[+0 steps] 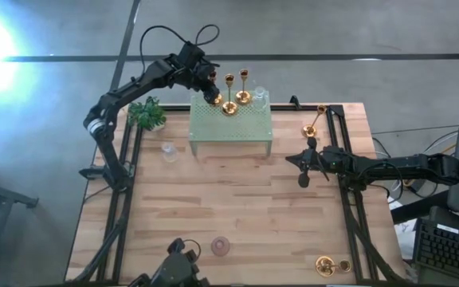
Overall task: Pick & Place candle stick holders
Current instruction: Put the gold candle holder on the shelf, then put the transparent glass candle holder on the shelf
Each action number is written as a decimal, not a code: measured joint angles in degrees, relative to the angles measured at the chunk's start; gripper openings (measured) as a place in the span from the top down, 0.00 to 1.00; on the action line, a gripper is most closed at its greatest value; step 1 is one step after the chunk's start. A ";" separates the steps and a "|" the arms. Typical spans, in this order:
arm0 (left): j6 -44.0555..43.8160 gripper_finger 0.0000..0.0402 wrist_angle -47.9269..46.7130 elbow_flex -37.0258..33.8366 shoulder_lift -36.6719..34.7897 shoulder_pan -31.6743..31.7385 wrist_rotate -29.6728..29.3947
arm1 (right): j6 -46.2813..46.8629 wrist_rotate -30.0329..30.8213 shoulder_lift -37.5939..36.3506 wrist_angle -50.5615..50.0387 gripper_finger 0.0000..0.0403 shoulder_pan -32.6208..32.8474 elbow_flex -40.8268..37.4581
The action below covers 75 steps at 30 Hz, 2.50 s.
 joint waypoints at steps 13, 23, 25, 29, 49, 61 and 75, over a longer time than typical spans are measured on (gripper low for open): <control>1.75 0.37 -8.03 0.04 -0.78 0.25 -2.32 | 0.00 0.00 -0.01 0.02 0.98 -0.01 0.00; 1.51 0.38 -20.56 0.07 -6.55 0.35 -6.54 | 0.00 0.00 -0.02 0.01 0.98 -0.02 0.00; 0.82 0.38 -24.03 0.07 -7.91 0.35 -6.57 | 0.00 0.00 -0.02 0.02 0.98 0.00 0.00; -2.79 0.38 -29.87 -0.60 -11.20 0.24 -6.62 | 0.00 0.00 -0.02 0.00 0.98 0.00 0.00; -37.33 0.38 -10.15 -41.09 -49.62 -17.17 -16.79 | 0.00 0.00 -0.02 0.02 0.98 0.00 0.00; -46.33 0.38 2.74 -59.58 -53.61 -28.61 -16.31 | 0.00 0.00 -0.02 0.01 0.98 0.00 0.00; -68.33 0.38 -8.28 -63.58 -52.97 -46.72 -35.46 | 0.00 0.00 -0.02 0.00 0.98 0.00 0.00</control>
